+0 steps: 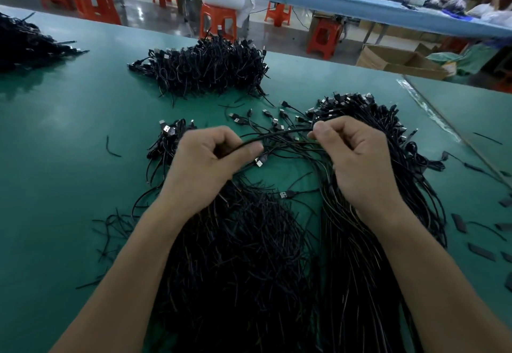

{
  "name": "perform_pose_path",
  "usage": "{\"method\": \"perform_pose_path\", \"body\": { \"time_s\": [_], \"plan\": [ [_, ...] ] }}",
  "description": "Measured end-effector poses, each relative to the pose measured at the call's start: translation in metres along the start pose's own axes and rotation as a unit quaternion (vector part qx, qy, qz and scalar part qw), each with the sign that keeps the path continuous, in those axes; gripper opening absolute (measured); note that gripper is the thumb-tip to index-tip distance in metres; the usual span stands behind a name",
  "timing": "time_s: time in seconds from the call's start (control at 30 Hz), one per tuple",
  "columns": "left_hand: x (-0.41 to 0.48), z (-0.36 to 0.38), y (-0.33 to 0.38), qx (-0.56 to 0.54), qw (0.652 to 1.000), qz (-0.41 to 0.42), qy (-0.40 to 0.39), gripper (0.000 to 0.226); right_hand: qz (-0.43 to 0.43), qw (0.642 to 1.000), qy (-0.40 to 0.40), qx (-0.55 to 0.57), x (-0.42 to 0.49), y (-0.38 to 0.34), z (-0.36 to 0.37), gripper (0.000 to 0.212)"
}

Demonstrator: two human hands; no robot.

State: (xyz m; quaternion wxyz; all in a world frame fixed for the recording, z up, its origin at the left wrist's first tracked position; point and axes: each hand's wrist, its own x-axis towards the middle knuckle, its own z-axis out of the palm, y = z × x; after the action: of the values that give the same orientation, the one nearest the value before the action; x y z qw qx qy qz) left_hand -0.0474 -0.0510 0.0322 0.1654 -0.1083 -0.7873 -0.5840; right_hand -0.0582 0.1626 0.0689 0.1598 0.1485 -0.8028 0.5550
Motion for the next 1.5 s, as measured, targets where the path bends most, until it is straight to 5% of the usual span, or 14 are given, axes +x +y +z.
{"method": "perform_pose_path", "body": {
  "time_s": [0.1,0.2,0.33,0.43,0.57,0.7,0.87,0.97,1.1,1.3,1.5],
  "plan": [
    [-0.010,0.001,0.005,0.017,0.986,-0.037,-0.162,0.053,0.006,0.997,-0.068,-0.035,-0.004,0.007,0.001,0.018],
    [-0.013,0.008,0.008,-0.021,0.986,-0.061,-0.157,0.053,0.010,0.988,-0.143,-0.049,-0.012,0.009,0.005,0.019],
    [-0.013,0.010,0.008,-0.079,0.972,-0.149,-0.164,0.046,-0.004,0.992,-0.126,-0.020,-0.016,0.005,0.005,0.024],
    [-0.018,0.008,0.013,-0.121,0.937,-0.199,-0.260,0.058,-0.023,0.994,-0.101,0.034,-0.013,-0.002,0.002,0.019],
    [-0.026,0.008,0.025,-0.293,0.865,-0.143,-0.381,0.060,-0.031,0.995,-0.074,0.063,-0.010,-0.008,0.005,0.018],
    [-0.024,0.010,0.035,-0.489,0.806,-0.116,-0.311,0.043,-0.006,0.988,-0.156,-0.006,-0.018,-0.002,0.019,0.028],
    [-0.016,0.019,0.018,-0.453,0.878,-0.151,-0.041,0.045,0.065,0.952,-0.265,-0.141,-0.038,0.006,0.028,0.027],
    [-0.016,0.027,0.006,-0.368,0.920,-0.136,0.018,0.041,0.078,0.934,-0.301,-0.175,-0.040,0.001,0.024,0.032],
    [-0.018,0.034,0.002,-0.341,0.934,-0.096,0.038,0.037,0.091,0.904,-0.345,-0.235,-0.044,-0.008,0.019,0.035],
    [-0.026,0.047,0.007,-0.100,0.993,0.010,-0.059,0.035,0.004,0.920,-0.343,-0.188,-0.038,-0.027,0.013,0.032],
    [-0.028,0.032,0.019,-0.063,0.967,-0.136,-0.208,0.064,-0.049,0.960,-0.239,-0.135,-0.022,-0.024,-0.008,0.020]
  ]
}}
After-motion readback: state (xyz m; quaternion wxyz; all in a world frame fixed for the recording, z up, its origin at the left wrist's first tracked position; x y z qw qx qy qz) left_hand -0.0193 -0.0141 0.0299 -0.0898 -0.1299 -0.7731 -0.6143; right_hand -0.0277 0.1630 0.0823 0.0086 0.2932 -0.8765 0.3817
